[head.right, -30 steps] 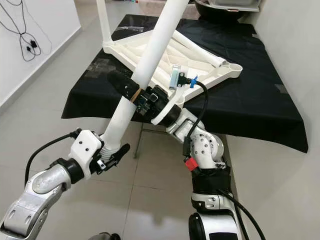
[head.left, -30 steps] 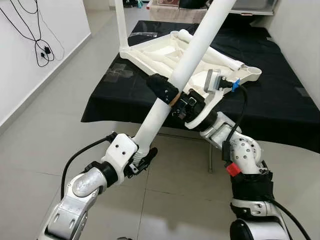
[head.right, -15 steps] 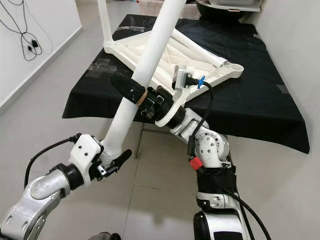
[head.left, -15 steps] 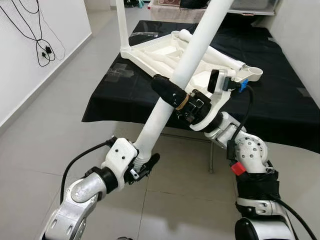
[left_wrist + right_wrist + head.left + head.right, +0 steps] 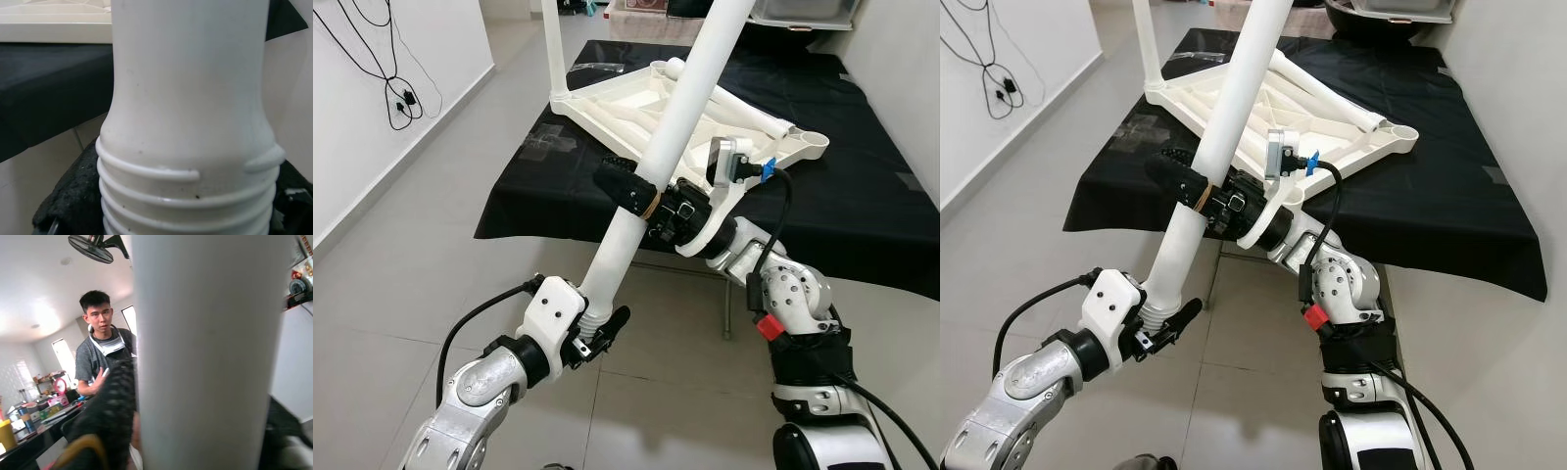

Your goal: Building children table

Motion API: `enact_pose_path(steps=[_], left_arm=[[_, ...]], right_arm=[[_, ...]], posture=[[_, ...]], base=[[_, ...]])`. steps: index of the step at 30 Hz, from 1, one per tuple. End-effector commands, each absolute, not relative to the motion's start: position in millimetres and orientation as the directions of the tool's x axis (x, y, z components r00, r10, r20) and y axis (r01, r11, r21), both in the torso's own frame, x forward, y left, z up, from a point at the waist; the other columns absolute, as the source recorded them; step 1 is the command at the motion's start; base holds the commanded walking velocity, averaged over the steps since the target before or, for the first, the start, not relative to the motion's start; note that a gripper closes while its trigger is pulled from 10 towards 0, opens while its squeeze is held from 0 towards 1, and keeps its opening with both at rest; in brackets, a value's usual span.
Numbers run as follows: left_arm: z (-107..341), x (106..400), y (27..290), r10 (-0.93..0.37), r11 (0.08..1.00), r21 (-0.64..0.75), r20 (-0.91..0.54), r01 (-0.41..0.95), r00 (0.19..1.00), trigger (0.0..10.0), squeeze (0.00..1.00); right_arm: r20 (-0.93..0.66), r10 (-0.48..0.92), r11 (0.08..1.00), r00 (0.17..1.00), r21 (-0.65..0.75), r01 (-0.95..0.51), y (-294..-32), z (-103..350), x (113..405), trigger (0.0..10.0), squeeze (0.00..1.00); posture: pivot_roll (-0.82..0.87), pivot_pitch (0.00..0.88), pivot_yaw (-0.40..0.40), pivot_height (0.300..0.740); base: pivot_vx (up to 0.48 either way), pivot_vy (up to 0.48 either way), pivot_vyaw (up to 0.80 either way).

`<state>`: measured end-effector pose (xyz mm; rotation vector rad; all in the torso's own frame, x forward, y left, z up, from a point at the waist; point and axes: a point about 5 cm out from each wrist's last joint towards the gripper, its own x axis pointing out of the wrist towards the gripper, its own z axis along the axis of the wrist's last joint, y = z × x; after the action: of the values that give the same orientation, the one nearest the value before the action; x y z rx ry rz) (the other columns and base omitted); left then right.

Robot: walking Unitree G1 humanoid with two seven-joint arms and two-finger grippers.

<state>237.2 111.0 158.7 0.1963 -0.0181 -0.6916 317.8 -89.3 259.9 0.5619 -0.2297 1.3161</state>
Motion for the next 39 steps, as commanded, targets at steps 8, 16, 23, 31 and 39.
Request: enact_pose_path(steps=[8, 16, 23, 31, 39], left_arm=[[158, 232, 109, -0.646, 0.744, 0.174, -0.06, 0.646, 0.761, 10.0, 0.0], [157, 230, 108, -0.655, 0.743, 0.118, -0.075, 0.659, 0.752, 10.0, 1.0], [163, 235, 108, -0.645, 0.745, 0.171, -0.062, 0.644, 0.762, 10.0, 0.0], [168, 240, 108, -0.637, 0.751, 0.183, -0.051, 0.634, 0.769, 10.0, 0.0], [166, 238, 110, -0.64, 0.748, 0.191, -0.047, 0.636, 0.767, 0.0, 0.0]], right_arm=[[0.453, 0.853, 0.164, 0.257, 0.235, -0.958, -88, 262, 322, 0.0, 0.0], [0.457, 0.844, 0.187, 0.281, 0.239, -0.953, -88, 260, 325, 0.0, 0.0], [0.447, 0.846, 0.202, 0.292, 0.238, -0.95, -88, 258, 327, 0.0, 0.0], [0.439, 0.858, 0.185, 0.266, 0.218, -0.958, -86, 255, 324, 0.0, 0.0], [0.438, 0.86, 0.185, 0.262, 0.212, -0.96, -85, 255, 323, 0.0, 0.0]], posture=[[0.11, 0.108, -0.023, 0.74], [0.11, 0.108, -0.024, 0.74], [0.11, 0.107, -0.024, 0.74], [0.11, 0.107, -0.026, 0.74], [0.11, 0.105, -0.025, 0.74]], base=[[0.0, 0.0, 0.0], [0.0, 0.0, 0.0], [0.0, 0.0, 0.0], [0.0, 0.0, 0.0], [0.0, 0.0, 0.0]])
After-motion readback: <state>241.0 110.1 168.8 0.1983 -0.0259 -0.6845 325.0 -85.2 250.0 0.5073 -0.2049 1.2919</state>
